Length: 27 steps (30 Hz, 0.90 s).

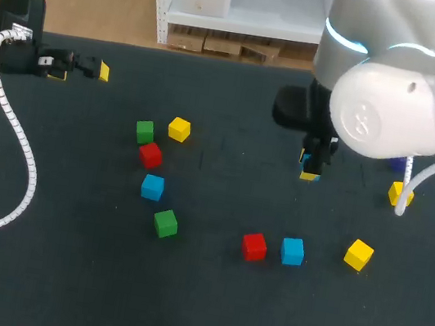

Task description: Place the blue cubes, place green cubes on the blue cubes, place the yellow cubes on the green cubes, then place the red cubes on the yellow cubes, and place purple cube on the red cubes.

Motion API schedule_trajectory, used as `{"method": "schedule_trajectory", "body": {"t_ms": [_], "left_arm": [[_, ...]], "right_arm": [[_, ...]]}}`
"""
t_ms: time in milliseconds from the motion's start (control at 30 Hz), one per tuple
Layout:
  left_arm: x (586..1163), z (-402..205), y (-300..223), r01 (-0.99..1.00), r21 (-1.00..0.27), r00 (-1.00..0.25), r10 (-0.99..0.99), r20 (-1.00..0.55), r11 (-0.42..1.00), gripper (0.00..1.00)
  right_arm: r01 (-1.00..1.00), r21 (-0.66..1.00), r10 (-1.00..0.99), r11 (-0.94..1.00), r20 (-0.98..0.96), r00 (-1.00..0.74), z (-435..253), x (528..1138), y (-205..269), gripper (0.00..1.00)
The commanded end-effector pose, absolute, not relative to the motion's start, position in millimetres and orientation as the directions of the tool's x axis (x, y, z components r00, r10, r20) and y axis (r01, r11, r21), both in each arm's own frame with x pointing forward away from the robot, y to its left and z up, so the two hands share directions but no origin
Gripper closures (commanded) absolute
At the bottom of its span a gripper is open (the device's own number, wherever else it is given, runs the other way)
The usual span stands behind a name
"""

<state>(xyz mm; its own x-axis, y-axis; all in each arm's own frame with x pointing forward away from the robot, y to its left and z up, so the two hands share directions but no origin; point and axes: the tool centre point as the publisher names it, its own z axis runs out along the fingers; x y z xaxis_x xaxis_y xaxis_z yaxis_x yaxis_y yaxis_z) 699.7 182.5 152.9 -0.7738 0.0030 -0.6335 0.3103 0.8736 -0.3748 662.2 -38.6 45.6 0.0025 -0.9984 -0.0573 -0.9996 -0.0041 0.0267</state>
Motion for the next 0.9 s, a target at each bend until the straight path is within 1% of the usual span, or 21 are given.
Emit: {"method": "schedule_trajectory", "body": {"t_ms": [33, 267, 567, 900], "left_arm": [[700, 151, 184, 0.318, -0.38, -0.769, 0.002, -0.639, 0.868, 0.0], [700, 151, 184, 0.318, -0.38, -0.769, 0.002, -0.639, 0.868, 0.0], [700, 151, 184, 0.318, -0.38, -0.769, 0.002, -0.639, 0.868, 0.0], [700, 151, 184, 0.318, -0.38, -0.769, 0.002, -0.639, 0.868, 0.0]], "right_arm": [[-0.998, 0.06, -0.998, -0.028, -0.049, 0.025, 34, 664, -34, 1.0], [-0.998, 0.059, -1.0, -0.016, -0.012, 0.015, 12, 668, -31, 1.0], [-0.996, 0.063, -0.997, 0.069, -0.019, -0.07, -5, 684, -27, 1.0], [-0.996, 0.058, -0.998, 0.065, -0.011, -0.066, -12, 683, -29, 1.0]]}}
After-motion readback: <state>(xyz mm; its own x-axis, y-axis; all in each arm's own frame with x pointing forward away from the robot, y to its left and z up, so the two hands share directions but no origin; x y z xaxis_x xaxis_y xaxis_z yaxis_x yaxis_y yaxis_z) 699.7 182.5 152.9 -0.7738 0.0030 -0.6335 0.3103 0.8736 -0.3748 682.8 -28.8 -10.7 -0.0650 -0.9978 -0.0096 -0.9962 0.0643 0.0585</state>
